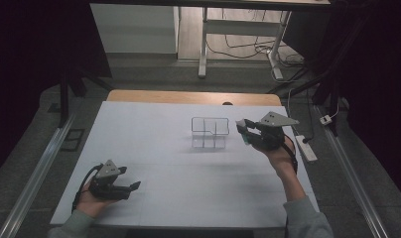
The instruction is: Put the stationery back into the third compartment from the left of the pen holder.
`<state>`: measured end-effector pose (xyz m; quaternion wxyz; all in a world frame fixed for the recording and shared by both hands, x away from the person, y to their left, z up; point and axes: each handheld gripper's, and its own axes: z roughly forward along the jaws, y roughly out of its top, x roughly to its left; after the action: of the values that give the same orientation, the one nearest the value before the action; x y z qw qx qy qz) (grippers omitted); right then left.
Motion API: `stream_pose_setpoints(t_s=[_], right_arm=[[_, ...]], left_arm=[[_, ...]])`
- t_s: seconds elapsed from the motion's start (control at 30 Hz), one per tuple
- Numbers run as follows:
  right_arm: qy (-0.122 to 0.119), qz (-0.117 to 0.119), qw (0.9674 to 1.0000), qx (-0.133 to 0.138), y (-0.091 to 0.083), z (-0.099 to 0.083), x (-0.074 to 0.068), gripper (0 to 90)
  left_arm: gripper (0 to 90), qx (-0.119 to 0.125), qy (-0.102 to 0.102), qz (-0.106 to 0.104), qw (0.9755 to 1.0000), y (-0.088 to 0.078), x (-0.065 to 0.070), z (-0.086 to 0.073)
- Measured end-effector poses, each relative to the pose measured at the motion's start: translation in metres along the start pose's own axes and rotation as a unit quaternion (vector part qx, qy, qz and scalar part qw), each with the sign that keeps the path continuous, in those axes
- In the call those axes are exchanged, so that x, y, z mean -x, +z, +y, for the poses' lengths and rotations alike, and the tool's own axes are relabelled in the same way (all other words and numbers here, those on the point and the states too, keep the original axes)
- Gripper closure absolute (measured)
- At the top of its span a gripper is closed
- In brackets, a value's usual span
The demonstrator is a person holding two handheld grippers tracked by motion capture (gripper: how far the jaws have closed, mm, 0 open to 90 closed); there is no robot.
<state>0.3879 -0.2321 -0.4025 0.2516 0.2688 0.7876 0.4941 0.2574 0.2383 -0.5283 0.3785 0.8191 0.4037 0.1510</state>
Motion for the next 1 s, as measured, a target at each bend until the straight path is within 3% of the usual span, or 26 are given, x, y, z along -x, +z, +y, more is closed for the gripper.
stream_pose_setpoints(t_s=[1.0], right_arm=[[-0.010, 0.011, 0.9997, 0.020, 0.029, 0.019, -0.016, 65.0]], left_arm=[[21.6, 0.001, 0.001, 0.001, 1.0000, -0.001, 0.000, 0.000]])
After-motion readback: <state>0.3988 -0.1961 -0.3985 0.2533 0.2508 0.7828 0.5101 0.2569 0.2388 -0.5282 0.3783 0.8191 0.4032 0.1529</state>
